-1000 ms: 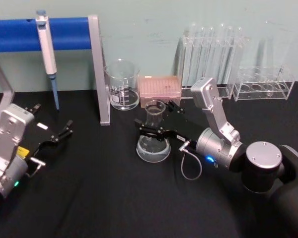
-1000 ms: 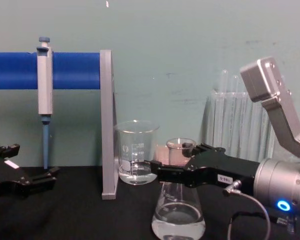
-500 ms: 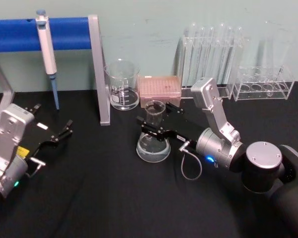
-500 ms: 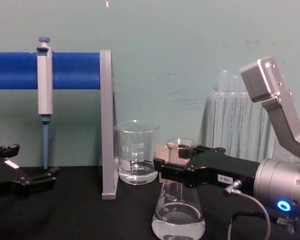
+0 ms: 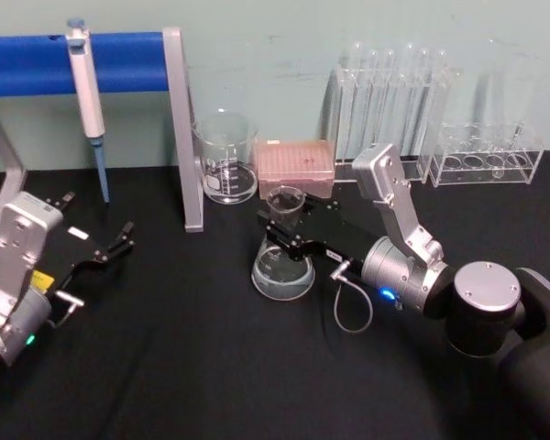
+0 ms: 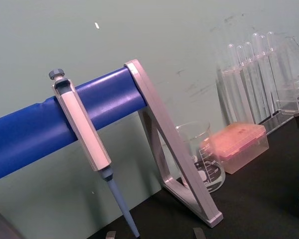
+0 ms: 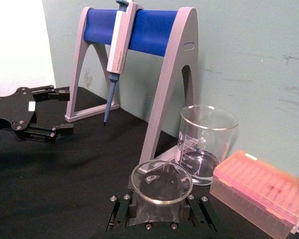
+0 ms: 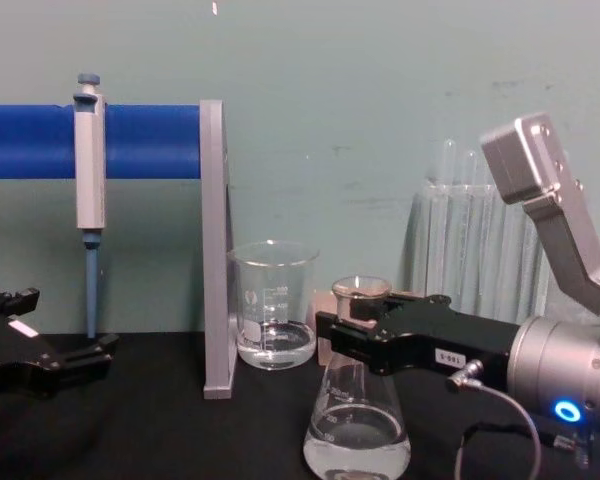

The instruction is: Grasp the erlenmeyer flask with one hand, shake it three times, then place it back.

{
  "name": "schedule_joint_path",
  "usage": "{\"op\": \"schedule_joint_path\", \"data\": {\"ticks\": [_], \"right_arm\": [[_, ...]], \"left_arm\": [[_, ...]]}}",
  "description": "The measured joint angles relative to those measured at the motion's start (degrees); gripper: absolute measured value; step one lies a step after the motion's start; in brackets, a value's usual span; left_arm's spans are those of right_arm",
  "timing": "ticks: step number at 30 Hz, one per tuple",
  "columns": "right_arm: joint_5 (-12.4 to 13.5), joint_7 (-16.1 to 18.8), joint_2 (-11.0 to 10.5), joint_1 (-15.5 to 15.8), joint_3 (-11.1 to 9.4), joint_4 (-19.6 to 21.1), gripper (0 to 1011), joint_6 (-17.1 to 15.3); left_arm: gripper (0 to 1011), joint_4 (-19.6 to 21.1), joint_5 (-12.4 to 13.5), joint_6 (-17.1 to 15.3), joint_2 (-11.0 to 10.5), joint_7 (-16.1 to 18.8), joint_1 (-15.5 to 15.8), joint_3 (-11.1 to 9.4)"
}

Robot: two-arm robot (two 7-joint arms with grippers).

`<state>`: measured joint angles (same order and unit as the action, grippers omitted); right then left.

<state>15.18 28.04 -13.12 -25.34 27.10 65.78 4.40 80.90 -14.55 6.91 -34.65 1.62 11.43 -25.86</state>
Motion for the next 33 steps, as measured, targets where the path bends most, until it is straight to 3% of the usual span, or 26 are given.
{"op": "schedule_joint_path", "data": {"ticks": [11, 24, 33], "right_arm": [[0.7, -0.4, -0.9, 1.2, -1.0, 3.1, 451, -0.7], [2.3, -4.2, -4.0, 4.8, -3.8, 15.0, 451, -6.6], [3.9, -4.8, -6.6, 6.7, -5.5, 22.2, 451, -9.6]], "left_arm": [[1001, 0.0, 0.0, 0.0, 0.0, 0.0, 0.0, 0.0], [1001, 0.0, 0.0, 0.0, 0.0, 0.0, 0.0, 0.0], [1001, 0.0, 0.0, 0.0, 0.0, 0.0, 0.0, 0.0]]}}
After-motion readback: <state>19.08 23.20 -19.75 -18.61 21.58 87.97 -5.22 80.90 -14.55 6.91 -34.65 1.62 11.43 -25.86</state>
